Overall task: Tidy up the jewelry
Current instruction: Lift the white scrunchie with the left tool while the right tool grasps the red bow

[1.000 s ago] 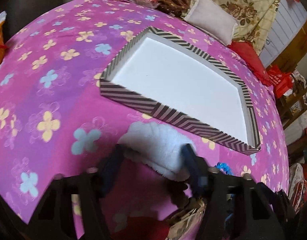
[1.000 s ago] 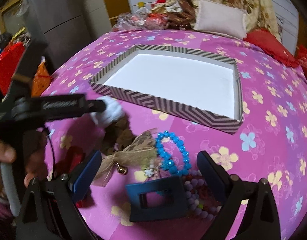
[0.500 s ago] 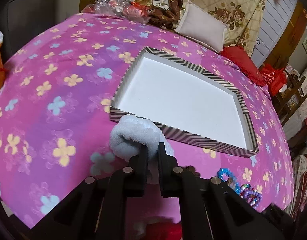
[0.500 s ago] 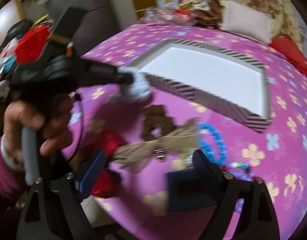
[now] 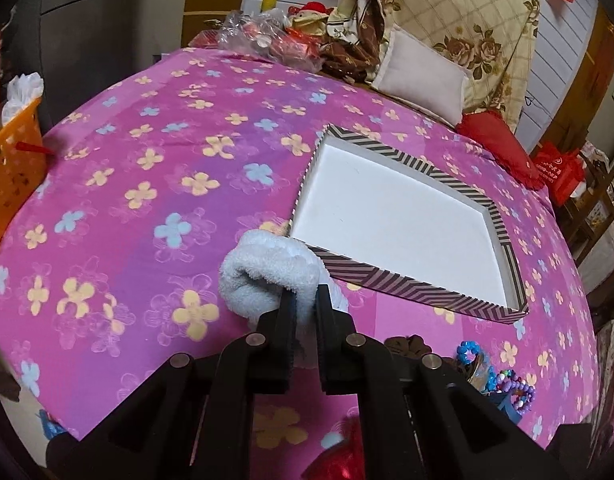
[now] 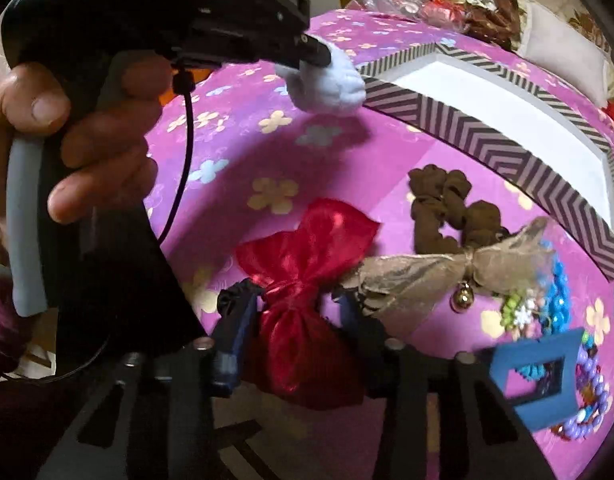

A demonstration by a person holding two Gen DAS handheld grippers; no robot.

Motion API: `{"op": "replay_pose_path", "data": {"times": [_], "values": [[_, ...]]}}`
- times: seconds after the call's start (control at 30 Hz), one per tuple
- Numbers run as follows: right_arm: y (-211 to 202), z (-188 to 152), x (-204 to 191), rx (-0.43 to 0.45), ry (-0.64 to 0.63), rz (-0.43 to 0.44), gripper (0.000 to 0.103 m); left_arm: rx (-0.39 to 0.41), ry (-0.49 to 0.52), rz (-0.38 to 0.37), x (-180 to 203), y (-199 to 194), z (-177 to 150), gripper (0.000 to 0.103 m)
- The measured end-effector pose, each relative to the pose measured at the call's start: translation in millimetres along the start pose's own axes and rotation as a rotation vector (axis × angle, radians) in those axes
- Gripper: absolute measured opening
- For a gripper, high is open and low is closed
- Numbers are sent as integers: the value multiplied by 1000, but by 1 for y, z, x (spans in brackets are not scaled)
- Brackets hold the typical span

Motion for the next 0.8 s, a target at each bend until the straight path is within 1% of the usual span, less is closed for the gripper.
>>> {"op": "replay_pose_path", "data": {"times": [0.07,0.23,0.33,0.47,0.57,0.67,0.8], "values": [[-4,0,2,5,5,9,21,5,-3,0,-1,-2,1,9],[-37,13,12,80,36,19,20,21,-17,1,-4,-5,9,9],[-46,26,26,123,63,28,20,32,-22,4,-4,-6,14,9],[-62,46,48,176,101,11,20,47,-12,7,1,-7,23,9],[-69,58,60,198,126,13,20,53,-6,7,4,-7,27,9],[-69,58,65,185,154,39,21,55,-3,6,6,-7,28,9],[-52,47,62,151,165,57,21,50,0,5,8,-5,27,9]]}}
Point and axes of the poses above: each gripper's, at about its wrist camera, not at the fingertips, and y roughly the way its jaws point, x to its right, z to its top, the point moved 5 cm from there along y, roughly the way its jaws point, and after that the axes turned 1 degree about -x, right-handed, at the moved point
